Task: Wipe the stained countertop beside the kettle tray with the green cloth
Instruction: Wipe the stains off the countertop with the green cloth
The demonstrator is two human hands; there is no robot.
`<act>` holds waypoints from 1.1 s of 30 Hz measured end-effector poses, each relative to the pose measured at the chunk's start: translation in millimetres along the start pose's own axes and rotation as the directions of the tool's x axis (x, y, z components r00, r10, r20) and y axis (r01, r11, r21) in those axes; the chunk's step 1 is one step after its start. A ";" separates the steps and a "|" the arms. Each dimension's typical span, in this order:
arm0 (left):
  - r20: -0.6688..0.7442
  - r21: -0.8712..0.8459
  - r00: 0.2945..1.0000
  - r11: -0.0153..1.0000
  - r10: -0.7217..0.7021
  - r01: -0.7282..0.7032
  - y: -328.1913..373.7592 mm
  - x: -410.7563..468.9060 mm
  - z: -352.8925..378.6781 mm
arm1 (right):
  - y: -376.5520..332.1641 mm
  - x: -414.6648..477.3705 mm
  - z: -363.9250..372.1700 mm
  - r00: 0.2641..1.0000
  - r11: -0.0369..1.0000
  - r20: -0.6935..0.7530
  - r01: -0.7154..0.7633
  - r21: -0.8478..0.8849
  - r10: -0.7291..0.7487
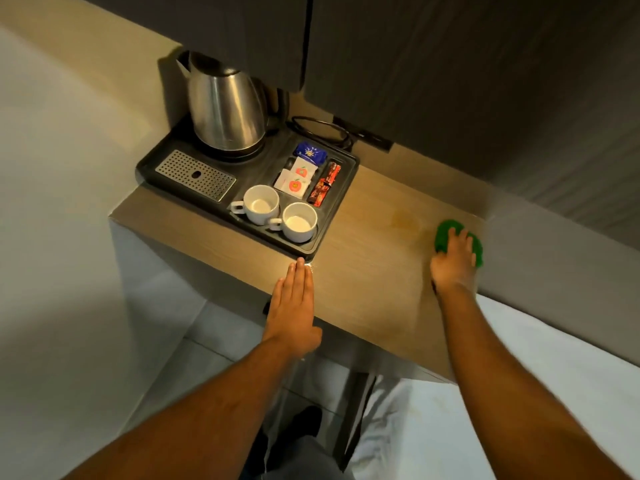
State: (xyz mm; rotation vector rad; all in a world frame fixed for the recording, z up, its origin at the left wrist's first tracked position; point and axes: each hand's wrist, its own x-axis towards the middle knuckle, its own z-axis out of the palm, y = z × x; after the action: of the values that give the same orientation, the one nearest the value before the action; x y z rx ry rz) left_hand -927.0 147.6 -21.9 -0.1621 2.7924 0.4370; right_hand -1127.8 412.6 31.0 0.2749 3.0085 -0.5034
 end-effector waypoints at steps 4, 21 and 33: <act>-0.014 -0.015 1.000 1.000 -0.028 0.028 1.4 -0.4 0.0 | -84.7 9.4 29.5 0.976 0.977 0.059 0.205 0.053 -0.208; -0.118 -0.075 0.993 0.997 -0.031 0.022 -28.3 -24.4 8.5 | -95.2 -42.3 49.3 0.934 0.937 0.080 0.348 0.027 -0.349; -0.204 -0.091 0.975 0.993 -0.093 0.075 -10.4 -23.0 15.5 | -87.3 -203.2 100.4 0.749 0.776 0.219 0.626 0.073 -0.625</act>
State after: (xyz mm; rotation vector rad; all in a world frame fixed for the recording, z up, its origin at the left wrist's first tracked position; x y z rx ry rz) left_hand -899.2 144.1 -31.5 -0.3636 2.9580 0.5446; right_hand -940.1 265.2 -14.5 -0.7812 2.7957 -0.5172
